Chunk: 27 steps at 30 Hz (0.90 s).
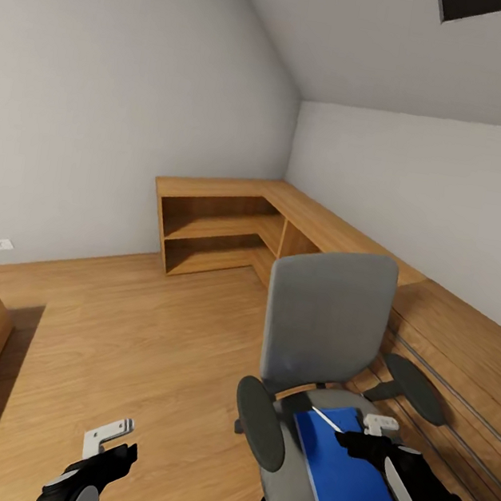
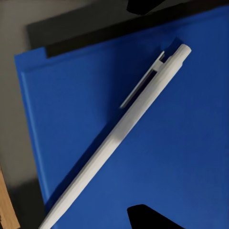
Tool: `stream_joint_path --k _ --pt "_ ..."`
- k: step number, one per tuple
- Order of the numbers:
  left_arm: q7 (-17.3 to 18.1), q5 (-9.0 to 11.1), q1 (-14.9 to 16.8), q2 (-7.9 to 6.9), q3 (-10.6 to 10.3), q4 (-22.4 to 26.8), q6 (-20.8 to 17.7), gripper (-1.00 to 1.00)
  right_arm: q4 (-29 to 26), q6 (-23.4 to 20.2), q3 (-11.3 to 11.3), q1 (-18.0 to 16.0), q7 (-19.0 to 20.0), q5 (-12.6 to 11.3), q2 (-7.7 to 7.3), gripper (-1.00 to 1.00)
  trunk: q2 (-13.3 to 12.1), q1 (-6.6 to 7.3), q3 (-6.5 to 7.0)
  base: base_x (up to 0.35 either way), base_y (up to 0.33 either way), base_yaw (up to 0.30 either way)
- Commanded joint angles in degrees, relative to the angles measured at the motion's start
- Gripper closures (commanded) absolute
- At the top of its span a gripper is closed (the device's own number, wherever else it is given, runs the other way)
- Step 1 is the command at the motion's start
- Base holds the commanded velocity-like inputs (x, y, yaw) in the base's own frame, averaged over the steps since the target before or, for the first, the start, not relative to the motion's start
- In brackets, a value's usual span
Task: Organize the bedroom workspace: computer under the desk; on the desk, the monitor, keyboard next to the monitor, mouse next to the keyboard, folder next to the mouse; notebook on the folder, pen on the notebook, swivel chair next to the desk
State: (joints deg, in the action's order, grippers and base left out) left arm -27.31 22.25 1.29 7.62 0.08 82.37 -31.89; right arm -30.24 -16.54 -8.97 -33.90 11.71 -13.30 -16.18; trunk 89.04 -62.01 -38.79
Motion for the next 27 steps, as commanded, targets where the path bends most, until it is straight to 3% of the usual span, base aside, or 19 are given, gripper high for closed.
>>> stream_joint_path --k 1,27 --pt "-0.5 0.6 0.0 0.02 0.0 0.1 -0.1 -1.00 -0.1 -0.3 -0.3 0.0 -0.1 -0.6 -0.08 -1.00 0.4 -0.22 -0.24 0.000 0.000 0.000" --pt "-0.6 0.7 0.0 0.10 0.0 -0.1 -0.1 -1.00 -0.1 -0.1 -0.3 0.0 -0.1 -0.6 -0.17 -1.00 4.9 -2.64 -2.21 0.000 0.000 0.000"
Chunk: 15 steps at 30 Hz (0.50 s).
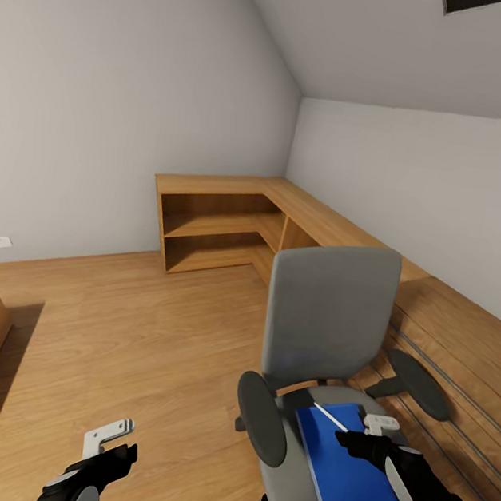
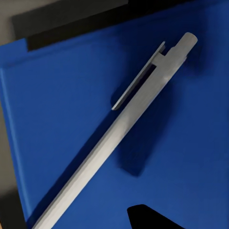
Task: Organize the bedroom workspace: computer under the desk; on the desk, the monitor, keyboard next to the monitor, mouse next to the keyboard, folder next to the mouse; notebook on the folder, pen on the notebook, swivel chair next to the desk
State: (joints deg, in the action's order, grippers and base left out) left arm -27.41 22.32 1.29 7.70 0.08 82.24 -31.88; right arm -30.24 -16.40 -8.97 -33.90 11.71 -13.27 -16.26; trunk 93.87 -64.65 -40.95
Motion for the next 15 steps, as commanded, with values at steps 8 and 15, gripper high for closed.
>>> stream_joint_path --k 8,15 --pt "-0.4 0.6 0.0 0.04 0.0 0.0 -0.2 -1.00 -0.1 -0.2 -0.3 0.0 0.0 -0.6 -0.15 -1.00 0.8 -0.44 -0.41 0.000 0.000 0.000" --pt "-0.3 0.7 0.0 0.04 0.0 0.0 -0.2 -1.00 -0.1 -0.2 -0.3 0.0 0.0 -0.6 -0.17 -1.00 2.0 -1.09 -0.95 0.000 0.000 0.000"
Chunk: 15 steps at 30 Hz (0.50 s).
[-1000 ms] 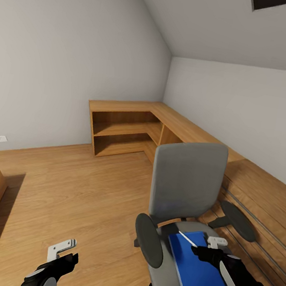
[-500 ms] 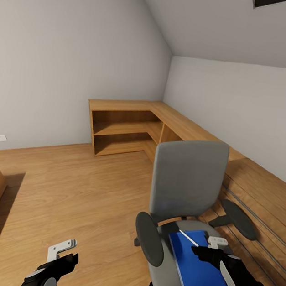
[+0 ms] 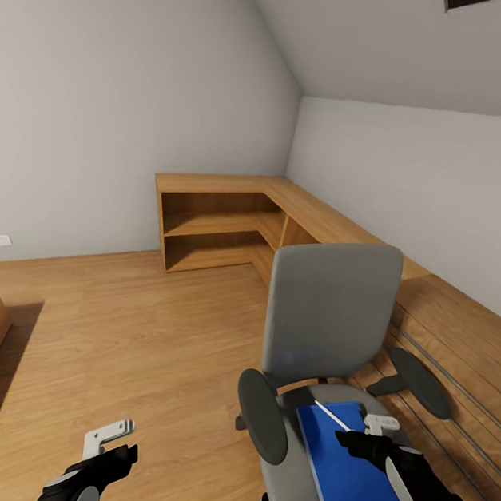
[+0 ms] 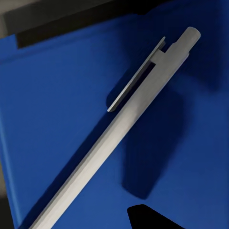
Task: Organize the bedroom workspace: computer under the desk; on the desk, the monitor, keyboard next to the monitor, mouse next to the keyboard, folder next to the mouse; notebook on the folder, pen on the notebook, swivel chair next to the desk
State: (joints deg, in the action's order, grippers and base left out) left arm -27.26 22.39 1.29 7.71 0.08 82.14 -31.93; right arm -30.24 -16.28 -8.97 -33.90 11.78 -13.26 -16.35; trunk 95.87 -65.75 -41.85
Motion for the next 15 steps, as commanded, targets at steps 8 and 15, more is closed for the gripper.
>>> stream_joint_path --k 8,15 --pt "-0.3 0.6 0.0 0.02 0.0 0.0 -0.1 -1.00 -0.1 -0.3 -0.3 0.0 -0.1 -0.6 -0.08 -1.00 0.0 0.00 -0.05 0.000 0.000 0.000" --pt "-0.3 0.6 0.0 -0.06 0.0 0.0 -0.1 -1.00 -0.1 -0.3 -0.3 0.0 -0.1 -0.6 -0.08 1.00 0.0 0.00 -0.05 0.000 0.000 0.000"
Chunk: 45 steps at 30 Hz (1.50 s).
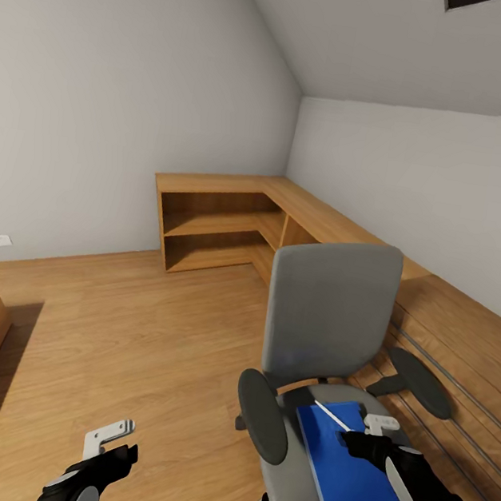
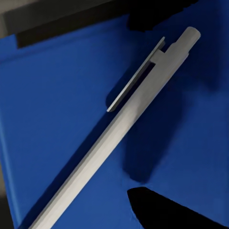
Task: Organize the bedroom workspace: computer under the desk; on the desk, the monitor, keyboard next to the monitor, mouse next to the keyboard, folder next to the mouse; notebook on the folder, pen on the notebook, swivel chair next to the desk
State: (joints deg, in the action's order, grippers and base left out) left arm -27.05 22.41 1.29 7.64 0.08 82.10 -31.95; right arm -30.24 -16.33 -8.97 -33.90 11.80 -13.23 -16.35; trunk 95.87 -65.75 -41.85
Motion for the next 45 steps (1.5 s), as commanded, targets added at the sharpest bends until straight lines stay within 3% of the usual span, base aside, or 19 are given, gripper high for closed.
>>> stream_joint_path --k 1,35,45 --pt "-0.5 0.6 0.0 0.02 0.0 0.1 -0.1 -1.00 -0.1 -0.3 -0.3 0.0 -0.1 -0.6 -0.08 1.00 0.0 0.00 -0.05 0.000 0.000 0.000" --pt "-0.5 0.6 0.0 0.01 0.1 0.1 -0.1 -1.00 -0.1 -0.3 -0.3 0.0 -0.1 -0.6 -0.08 1.00 0.0 0.00 -0.05 0.000 0.000 0.000" --pt "-0.5 0.6 0.0 0.01 0.1 0.1 -0.1 -1.00 -0.1 -0.2 -0.3 0.0 -0.1 -0.6 -0.08 1.00 -4.0 2.20 1.74 -0.028 0.000 0.000"
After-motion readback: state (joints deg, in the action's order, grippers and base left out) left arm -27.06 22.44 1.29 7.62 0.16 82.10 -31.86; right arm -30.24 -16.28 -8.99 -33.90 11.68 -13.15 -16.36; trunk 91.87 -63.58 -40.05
